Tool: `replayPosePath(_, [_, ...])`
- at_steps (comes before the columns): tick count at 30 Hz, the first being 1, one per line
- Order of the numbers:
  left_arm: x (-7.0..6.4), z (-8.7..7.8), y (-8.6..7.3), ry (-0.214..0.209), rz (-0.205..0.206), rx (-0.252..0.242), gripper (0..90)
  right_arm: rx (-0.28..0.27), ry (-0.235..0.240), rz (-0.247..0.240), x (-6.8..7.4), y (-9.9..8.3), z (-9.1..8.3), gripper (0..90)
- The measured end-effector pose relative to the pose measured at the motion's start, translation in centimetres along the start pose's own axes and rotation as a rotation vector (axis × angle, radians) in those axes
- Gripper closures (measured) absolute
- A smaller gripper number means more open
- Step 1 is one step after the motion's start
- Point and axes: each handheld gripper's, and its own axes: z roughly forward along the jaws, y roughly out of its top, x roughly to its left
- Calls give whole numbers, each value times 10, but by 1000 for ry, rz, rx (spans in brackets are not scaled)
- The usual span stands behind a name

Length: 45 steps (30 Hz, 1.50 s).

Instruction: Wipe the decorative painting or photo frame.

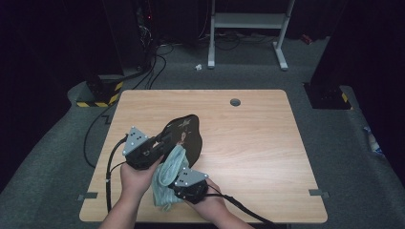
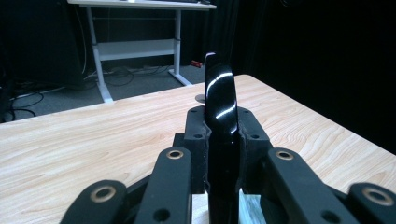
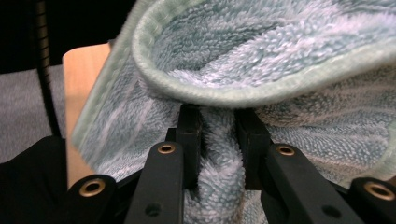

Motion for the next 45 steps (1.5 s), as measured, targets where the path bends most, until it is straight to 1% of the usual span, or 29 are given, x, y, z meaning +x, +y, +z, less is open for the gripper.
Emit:
replayPosePath(2, [2, 0, -1, 3, -7, -3, 776, 2, 0, 8, -3, -1, 0, 746])
replayPosePath(5, [2, -1, -1, 4, -6, -4, 775, 12, -34, 27, -17, -7, 1, 745])
replayPosePath(8, [2, 0, -1, 5, -6, -5, 775, 46, -75, 76, -40, -20, 4, 744])
replayPosePath(9, [2, 0, -1, 5, -7, -7, 774, 64, -93, 91, -46, -26, 6, 745])
replayPosePath(11, [2, 0, -1, 6, -3, -6, 774, 104, -131, 99, -56, -36, 9, 745])
replayPosePath(13, [2, 0, -1, 9, 0, -4, 774, 145, -145, 121, -63, -47, 13, 744])
replayPosePath(14, [2, 0, -1, 11, 0, -4, 773, 177, -143, 120, -66, -53, 16, 744])
replayPosePath(15, [2, 0, -1, 14, 3, -4, 773, 199, -143, 127, -65, -56, 18, 744])
replayPosePath(16, [1, 0, -1, 14, 4, -4, 773, 206, -145, 117, -64, -58, 19, 745])
replayPosePath(18, [1, 0, -1, 15, 3, -4, 774, 207, -145, 119, -60, -58, 19, 746])
replayPosePath(20, [1, 0, -1, 14, 2, -2, 774, 198, -122, 114, -56, -55, 18, 748])
replayPosePath(21, [1, 0, -1, 13, 0, -2, 774, 190, -110, 110, -52, -53, 18, 748])
replayPosePath(22, [1, 0, -1, 14, 0, -1, 774, 173, -81, 82, -45, -46, 16, 749])
replayPosePath(23, [1, 0, -1, 14, 0, -1, 774, 173, -81, 82, -45, -46, 16, 749])
replayPosePath(24, [0, 0, -1, 12, -2, -1, 775, 150, -50, 50, -33, -35, 13, 749])
replayPosePath(26, [0, 1, -1, 10, -1, -1, 775, 123, -30, 36, -24, -23, 10, 748])
replayPosePath(27, [0, 1, -1, 10, -1, -1, 776, 123, -30, 36, -24, -23, 10, 748])
replayPosePath(28, [0, 1, -1, 10, 1, 1, 776, 103, -24, 26, -20, -17, 7, 748])
replayPosePath(29, [0, 0, 0, 10, 3, 3, 776, 57, -18, 16, -16, -3, 1, 747])
replayPosePath(32, [0, 0, -1, 10, 2, 2, 776, 29, -18, 17, -18, 8, -4, 747])
replayPosePath(34, [0, 0, -1, 9, 2, 3, 776, 11, -21, 43, -23, 11, -6, 747])
replayPosePath(36, [1, 0, -1, 9, -3, 3, 776, 7, -26, 57, -30, 10, -6, 747])
replayPosePath(38, [3, 0, -1, 6, -7, 1, 776, 18, -37, 71, -35, 4, -4, 747])
replayPosePath(42, [3, 0, -2, 6, -8, -1, 775, 94, -29, 100, -43, -19, 7, 748])
replayPosePath(45, [3, 0, -2, 6, -7, -2, 775, 146, -39, 104, -47, -37, 15, 748])
